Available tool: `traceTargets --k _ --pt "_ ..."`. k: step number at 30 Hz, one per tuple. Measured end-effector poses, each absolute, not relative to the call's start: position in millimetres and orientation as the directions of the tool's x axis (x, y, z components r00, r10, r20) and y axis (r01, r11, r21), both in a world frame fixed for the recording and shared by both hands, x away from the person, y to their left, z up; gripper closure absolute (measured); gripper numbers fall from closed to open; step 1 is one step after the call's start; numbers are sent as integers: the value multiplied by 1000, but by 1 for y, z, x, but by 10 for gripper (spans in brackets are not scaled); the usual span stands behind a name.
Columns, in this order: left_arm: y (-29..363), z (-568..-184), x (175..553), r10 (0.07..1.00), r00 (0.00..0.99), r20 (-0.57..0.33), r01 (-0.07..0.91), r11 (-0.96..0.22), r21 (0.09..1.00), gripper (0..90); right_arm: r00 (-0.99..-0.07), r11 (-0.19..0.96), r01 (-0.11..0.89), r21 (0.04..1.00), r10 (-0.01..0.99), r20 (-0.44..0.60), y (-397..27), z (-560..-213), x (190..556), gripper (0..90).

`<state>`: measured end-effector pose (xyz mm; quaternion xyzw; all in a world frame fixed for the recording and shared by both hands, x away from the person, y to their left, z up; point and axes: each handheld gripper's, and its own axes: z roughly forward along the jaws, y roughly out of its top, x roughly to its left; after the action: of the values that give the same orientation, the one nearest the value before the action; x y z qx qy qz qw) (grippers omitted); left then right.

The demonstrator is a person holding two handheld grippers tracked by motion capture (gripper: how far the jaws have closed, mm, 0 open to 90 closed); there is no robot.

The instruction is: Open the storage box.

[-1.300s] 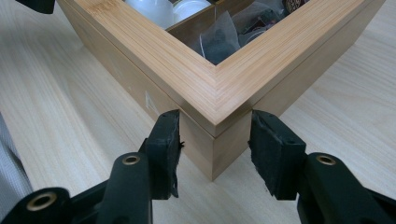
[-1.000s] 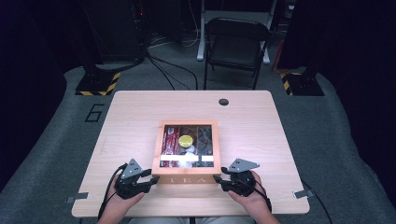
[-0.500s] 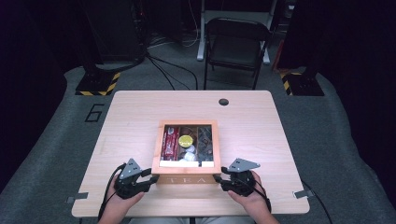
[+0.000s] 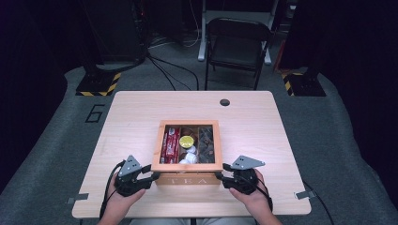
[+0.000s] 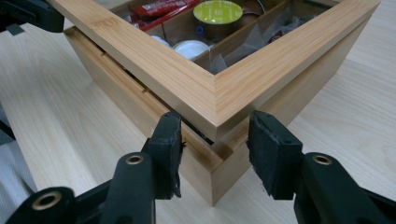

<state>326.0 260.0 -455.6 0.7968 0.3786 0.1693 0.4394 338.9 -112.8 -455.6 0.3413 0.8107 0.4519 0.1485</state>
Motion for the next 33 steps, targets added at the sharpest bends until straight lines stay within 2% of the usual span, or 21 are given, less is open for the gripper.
traceTargets --k 7,13,23,33 --pt "262 -441 333 743 665 -82 463 -323 825 523 -716 329 436 838 691 100 -114 -444 342 534" --pt "264 -424 339 750 654 -96 459 -293 839 482 -720 357 393 848 692 42 -113 -424 348 503" --pt "263 -398 349 754 654 -58 417 -295 860 479 -725 350 367 862 688 30 -113 -396 360 497" --pt "266 -376 362 754 653 -62 399 -273 875 493 -720 322 360 876 693 40 -113 -376 373 499"
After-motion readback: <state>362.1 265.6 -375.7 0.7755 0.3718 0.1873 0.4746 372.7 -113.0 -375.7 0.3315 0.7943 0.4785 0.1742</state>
